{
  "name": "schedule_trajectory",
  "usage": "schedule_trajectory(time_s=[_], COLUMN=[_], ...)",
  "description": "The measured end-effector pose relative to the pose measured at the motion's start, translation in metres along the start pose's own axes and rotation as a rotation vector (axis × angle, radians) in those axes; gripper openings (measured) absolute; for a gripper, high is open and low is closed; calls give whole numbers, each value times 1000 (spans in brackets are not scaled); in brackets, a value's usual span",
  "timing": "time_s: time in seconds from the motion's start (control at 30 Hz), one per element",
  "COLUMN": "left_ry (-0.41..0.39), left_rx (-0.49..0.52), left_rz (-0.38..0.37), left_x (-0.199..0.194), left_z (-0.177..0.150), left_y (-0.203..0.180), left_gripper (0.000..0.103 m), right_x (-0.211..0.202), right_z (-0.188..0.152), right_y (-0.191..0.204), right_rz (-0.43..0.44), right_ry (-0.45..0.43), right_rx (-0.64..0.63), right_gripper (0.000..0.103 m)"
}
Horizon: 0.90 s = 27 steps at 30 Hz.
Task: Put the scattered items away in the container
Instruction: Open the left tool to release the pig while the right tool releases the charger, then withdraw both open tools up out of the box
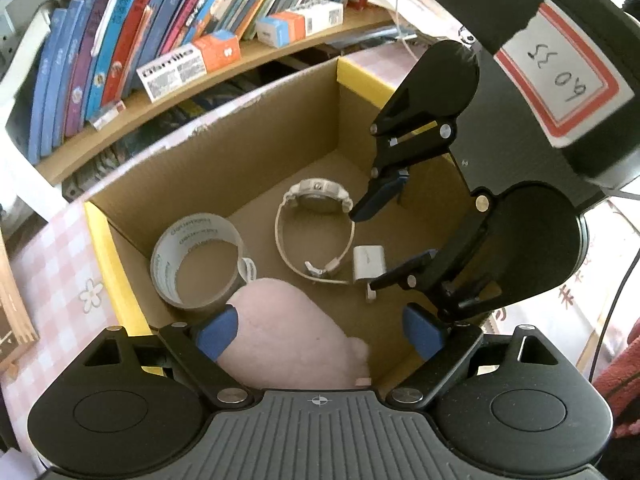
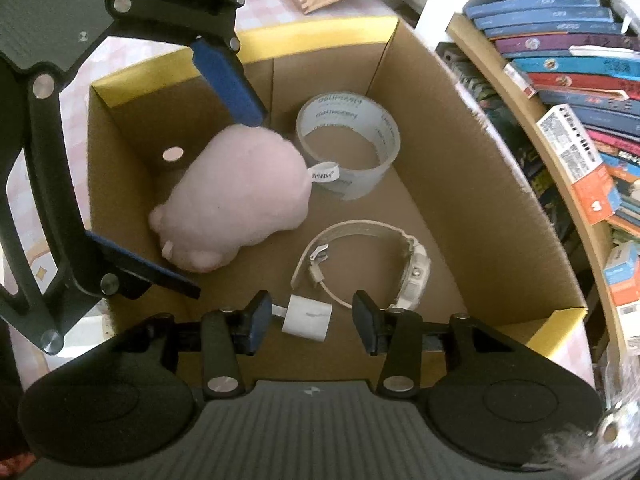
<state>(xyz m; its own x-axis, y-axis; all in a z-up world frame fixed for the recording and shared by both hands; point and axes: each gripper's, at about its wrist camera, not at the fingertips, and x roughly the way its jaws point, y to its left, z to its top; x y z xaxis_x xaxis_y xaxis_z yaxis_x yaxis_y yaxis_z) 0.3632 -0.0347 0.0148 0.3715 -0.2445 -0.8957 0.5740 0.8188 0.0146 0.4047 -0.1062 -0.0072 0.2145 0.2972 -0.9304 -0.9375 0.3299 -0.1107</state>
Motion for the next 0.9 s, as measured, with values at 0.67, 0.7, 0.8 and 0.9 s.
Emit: schedule_trajectory(time_s=[0.67,0.7,0.8,0.9], left_ry=[-124,-128,-145,-162], left_rx=[41,42,41,40], left_rz=[20,20,18,15], left_x=[-47,-49,-54,-60], left_z=[-15,-16,-19,-22], left_y=[-16,-17,-19,-21], left_gripper=[92,92,92,92], right_x=[-53,-56,-62,-69], right_z=[-5,-5,-7,-9], right_y=[17,19,23,27], right_rz=[-96,-99,-106,-113], right_ry=[-105,-109,-121,-135], right_rx=[65,67,78,90], right_gripper=[53,54,54,57])
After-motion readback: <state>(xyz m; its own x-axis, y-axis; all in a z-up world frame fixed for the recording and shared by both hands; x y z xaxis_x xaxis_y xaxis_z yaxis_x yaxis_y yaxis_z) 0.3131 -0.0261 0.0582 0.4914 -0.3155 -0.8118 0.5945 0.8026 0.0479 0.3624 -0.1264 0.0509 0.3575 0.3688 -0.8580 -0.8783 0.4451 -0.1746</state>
